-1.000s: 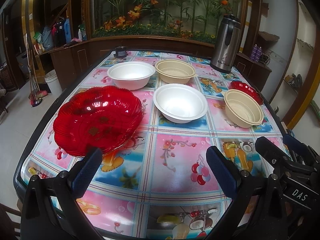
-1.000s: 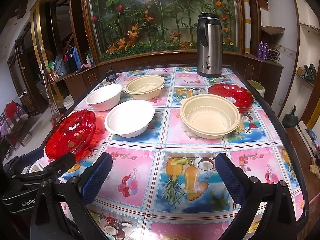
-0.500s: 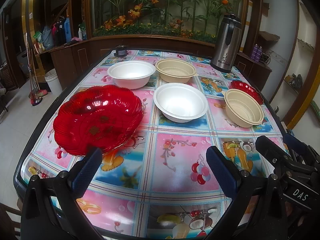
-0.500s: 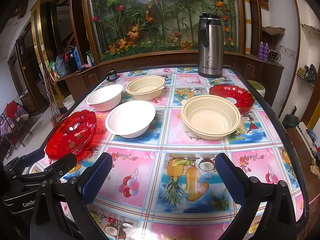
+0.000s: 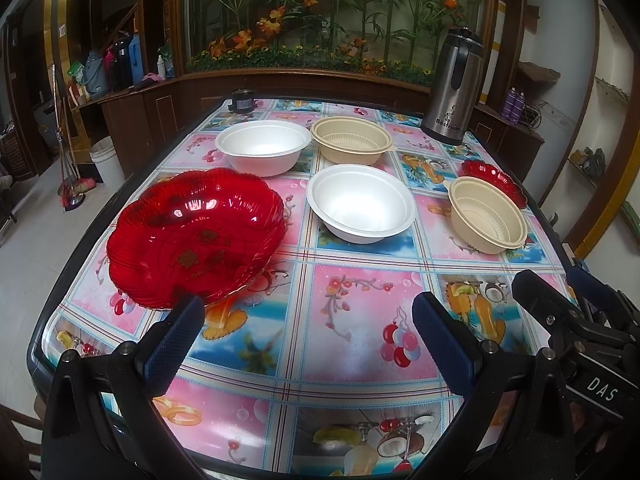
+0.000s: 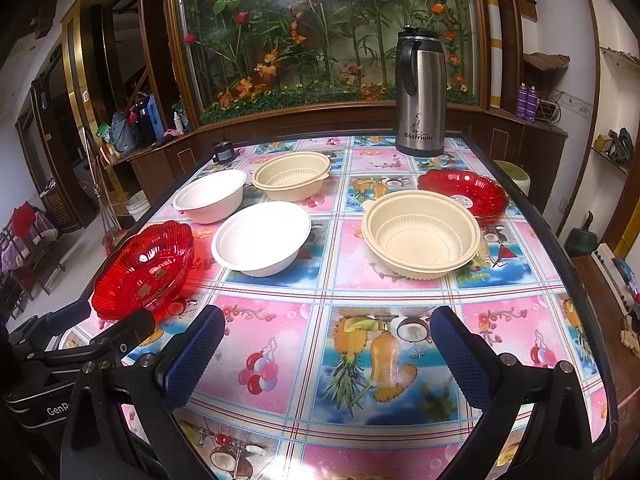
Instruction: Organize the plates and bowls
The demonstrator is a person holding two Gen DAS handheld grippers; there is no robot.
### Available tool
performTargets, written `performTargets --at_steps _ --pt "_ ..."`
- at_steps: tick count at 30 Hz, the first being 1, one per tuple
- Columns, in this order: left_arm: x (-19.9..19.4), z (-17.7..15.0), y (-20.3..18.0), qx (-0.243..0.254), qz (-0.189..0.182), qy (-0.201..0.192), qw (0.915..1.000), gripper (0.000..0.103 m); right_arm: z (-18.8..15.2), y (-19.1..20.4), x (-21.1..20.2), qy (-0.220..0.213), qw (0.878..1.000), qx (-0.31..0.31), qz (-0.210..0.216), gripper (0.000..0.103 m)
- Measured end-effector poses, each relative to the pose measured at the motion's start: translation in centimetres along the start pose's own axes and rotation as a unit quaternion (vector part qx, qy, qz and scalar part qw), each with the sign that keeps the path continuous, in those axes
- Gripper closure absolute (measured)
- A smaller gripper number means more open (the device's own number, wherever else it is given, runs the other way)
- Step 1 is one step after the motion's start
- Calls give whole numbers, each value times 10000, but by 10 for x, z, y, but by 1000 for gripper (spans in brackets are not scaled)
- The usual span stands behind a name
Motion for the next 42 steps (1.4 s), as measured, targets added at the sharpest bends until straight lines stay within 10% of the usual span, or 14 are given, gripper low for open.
performTargets --at_steps 25,29,34,42 --pt "-1 -1 8 -86 17 60 9999 0 1 7 1 -9 10000 -34 72 0" --pt "-5 5 46 -791 -399 157 9959 0 0 11 7 188 9995 9 242 0" --pt "12 17 132 -1372 736 323 9873 0 6 44 30 728 9912 -21 1103 0" --pt "55 27 185 -1523 1306 576 9780 2 16 123 105 1687 9555 323 2397 14"
Point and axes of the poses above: each gripper's, at about its wrist camera, not at the fingertips, and x roughly the way its jaws point, y to its left, z to its top, the point moved 2 cm from there along x, roughly the way its jaws point, and after that the axes turned 2 degrees about -y, right-handed, at the moved point
